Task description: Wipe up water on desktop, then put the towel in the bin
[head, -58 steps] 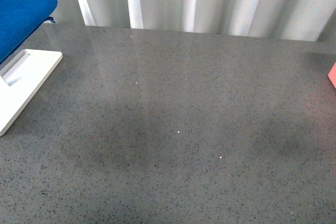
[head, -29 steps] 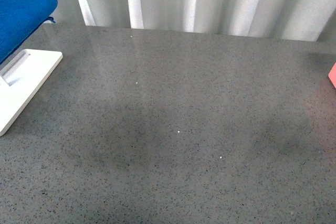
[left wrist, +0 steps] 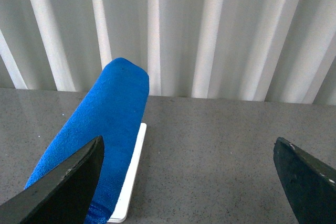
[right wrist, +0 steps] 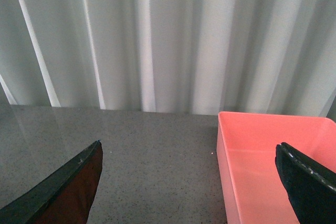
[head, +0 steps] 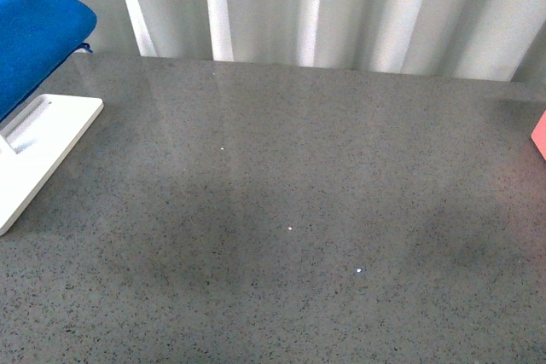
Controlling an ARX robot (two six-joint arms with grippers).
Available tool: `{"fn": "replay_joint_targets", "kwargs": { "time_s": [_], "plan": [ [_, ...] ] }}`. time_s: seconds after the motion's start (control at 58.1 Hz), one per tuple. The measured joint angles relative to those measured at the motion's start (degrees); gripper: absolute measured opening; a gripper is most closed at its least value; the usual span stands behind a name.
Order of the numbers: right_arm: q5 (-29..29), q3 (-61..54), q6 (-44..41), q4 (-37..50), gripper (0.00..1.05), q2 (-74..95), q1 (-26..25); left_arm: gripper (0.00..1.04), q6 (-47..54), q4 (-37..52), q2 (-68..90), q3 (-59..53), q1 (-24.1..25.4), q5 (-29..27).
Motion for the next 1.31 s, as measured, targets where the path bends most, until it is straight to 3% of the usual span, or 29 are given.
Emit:
{"fn": "replay_joint_targets", "kwargs": {
  "time_s": [0.224, 0.344, 0.43, 0.568, 0.757, 1.307],
  "plan": [
    [0.0, 0.0, 0.0, 0.0, 0.98, 0.0, 0.0, 0.98, -0.1, -0.1, 0.1, 0.0, 0.0, 0.2],
    [-0.1, 0.0, 0.0, 0.0, 0.98, 0.0, 0.0, 0.98, -7.2, -19.6, 16.1, 9.0, 5.2, 12.1],
    [0.0, 0.0, 0.0, 0.0, 0.98, 0.0, 0.0, 0.98, -8.0, -16.6, 30.5, 13.1, 10.2, 16.9],
    [0.0, 0.0, 0.0, 0.0, 0.98, 0.0, 0.0, 0.98, 0.4, -6.8, 50.1, 22.4, 13.0, 16.2],
    [0.0, 0.0, 0.0, 0.0, 0.98, 0.0, 0.0, 0.98, 9.2, -3.8, 65.5, 33.0, 11.0, 12.8],
    [0.0, 0.0, 0.0, 0.0, 0.98, 0.0, 0.0, 0.98, 21.5, -14.9, 99.0, 71.4, 8.1, 8.8]
  ]
}}
